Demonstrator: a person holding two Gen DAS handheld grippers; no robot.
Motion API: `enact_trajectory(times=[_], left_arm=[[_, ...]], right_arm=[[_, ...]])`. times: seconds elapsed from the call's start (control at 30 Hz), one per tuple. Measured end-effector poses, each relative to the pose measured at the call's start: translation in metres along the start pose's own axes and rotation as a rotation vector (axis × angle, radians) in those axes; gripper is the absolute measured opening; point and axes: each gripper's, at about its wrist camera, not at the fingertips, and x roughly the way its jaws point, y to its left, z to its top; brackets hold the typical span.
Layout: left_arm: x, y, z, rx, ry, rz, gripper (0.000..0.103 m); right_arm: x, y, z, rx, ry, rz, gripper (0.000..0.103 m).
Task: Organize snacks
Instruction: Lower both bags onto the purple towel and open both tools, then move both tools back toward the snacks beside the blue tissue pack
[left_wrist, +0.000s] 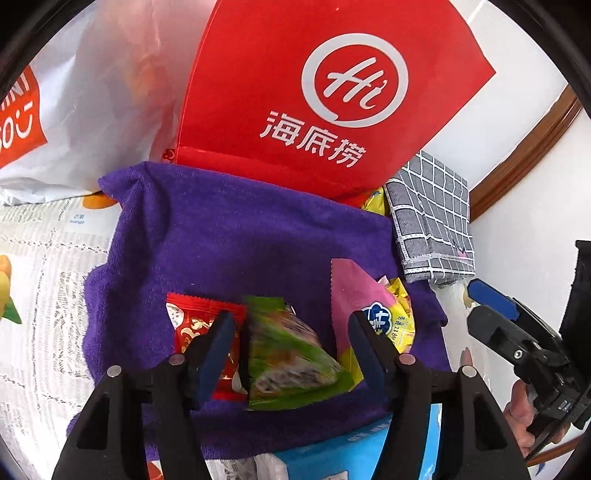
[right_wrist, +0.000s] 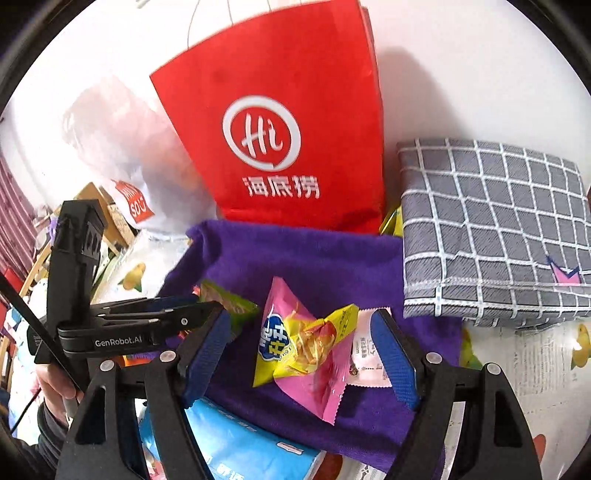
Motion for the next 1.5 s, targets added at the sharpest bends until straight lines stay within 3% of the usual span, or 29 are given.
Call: enact_trajectory(times=[0.27, 0.43, 0.63, 0.73, 0.9, 1.0, 1.17, 1.3, 1.5], left_arm=[[-0.03, -0.006, 0.002, 0.003, -0.039, -0.008, 0.062], [-0.055, -0.013, -0.001, 0.024, -0.07, 0.054, 0.062], [-0.083, -0.012, -0.028, 0.047, -0.071, 0.065, 0.062], [-0.096, -0.006, -0.042, 0.051, -0.069, 0.08, 0.062], [-0.12, 0.007, -0.068, 0.051, -0.085, 0.098, 0.062], [-0.132, 0.019, -0.084, 0.039, -0.09, 0.103, 0.062], [-0.143, 0.032, -0.108, 0.045, -0.079, 0.126, 0.062], [-0.149, 0.038, -0.12, 0.041, -0.074, 0.131, 0.062], [-0.15, 0.044, -0.129, 0.023, -0.069, 0.138, 0.062]], right_arm=[[-0.036, 0.029, -0.01, -0.043, -0.09, -0.043, 0.078], [-0.057, 0.041, -0.031, -0.03, -0.119, -0.094, 0.075], [-0.081, 0.052, -0.061, 0.008, -0.088, -0.091, 0.061], [-0.087, 0.061, -0.08, 0.013, -0.063, -0.086, 0.06], [-0.082, 0.078, -0.114, 0.025, -0.01, -0.019, 0.061], [-0.069, 0.087, -0.131, 0.013, 0.032, -0.051, 0.065], [-0.054, 0.095, -0.149, 0.038, 0.06, -0.041, 0.065], [-0.041, 0.099, -0.154, 0.058, 0.075, -0.085, 0.065], [-0.039, 0.103, -0.159, 0.102, 0.032, -0.118, 0.065]])
